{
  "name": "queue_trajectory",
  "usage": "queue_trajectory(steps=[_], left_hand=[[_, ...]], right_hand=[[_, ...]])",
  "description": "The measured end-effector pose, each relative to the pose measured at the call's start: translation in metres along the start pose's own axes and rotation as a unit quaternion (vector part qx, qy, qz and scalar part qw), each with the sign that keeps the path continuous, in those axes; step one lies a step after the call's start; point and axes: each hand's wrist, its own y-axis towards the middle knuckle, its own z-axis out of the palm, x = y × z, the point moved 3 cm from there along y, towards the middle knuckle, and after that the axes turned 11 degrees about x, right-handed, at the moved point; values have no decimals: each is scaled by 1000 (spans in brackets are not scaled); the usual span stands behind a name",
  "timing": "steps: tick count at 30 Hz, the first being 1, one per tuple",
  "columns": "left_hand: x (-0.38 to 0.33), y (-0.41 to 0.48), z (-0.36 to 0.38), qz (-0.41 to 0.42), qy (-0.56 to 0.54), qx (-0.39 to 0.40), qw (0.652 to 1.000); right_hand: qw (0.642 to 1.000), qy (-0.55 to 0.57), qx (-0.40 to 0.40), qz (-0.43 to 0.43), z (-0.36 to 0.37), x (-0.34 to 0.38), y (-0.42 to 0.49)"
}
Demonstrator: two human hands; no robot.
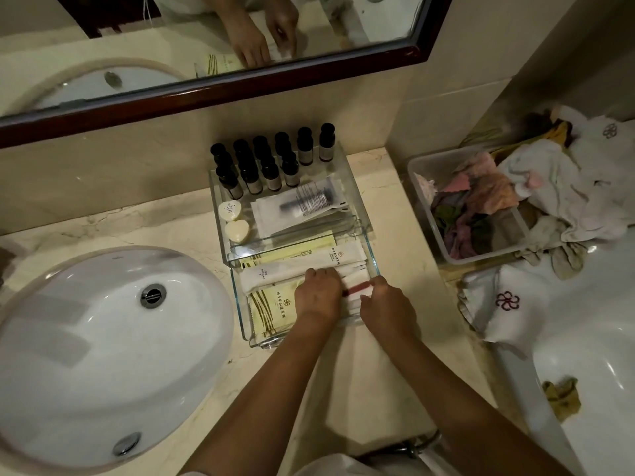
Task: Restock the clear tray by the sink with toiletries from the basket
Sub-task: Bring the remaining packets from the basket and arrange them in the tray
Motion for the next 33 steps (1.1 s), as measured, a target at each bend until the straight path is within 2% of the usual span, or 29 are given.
queue_trajectory(steps=[8,10,13,15,17,19,20,22,23,26,28,31,33], left_hand=[[-2,3,3,15,17,29,999],[-3,-3,-1,39,44,19,998],[-3,-12,-13,98,52,-4,994],[1,-20,-25,136,-39,-20,990],[10,-23,-37,151,-194,-23,969],[17,-24,-46,150,-340,-35,928],[21,-23,-48,144,-412,-38,899],[25,-20,-46,137,-518,-27,844],[26,-18,-44,137,-526,-17,839],[24,-11,-39,161,-460,31,873],[20,-8,-38,177,-443,47,878],[20,0,-37,166,-419,29,892],[24,4,-34,153,-345,43,925]], right_hand=[[999,15,-21,-45,-7,-9,1],[994,30,-45,-97,-10,-9,2],[972,-24,-66,-225,-14,-6,2],[967,-43,-35,-249,-18,-4,2],[974,12,14,-226,-19,-3,2],[968,162,85,-170,-17,-4,3],[953,238,114,-148,-13,-4,2],[931,317,130,-127,-9,-1,1],[925,335,130,-123,-7,1,0],[921,356,98,-121,-4,4,1],[907,396,84,-116,-4,4,3],[891,443,84,-52,-2,-2,7],[880,467,85,15,1,-13,9]])
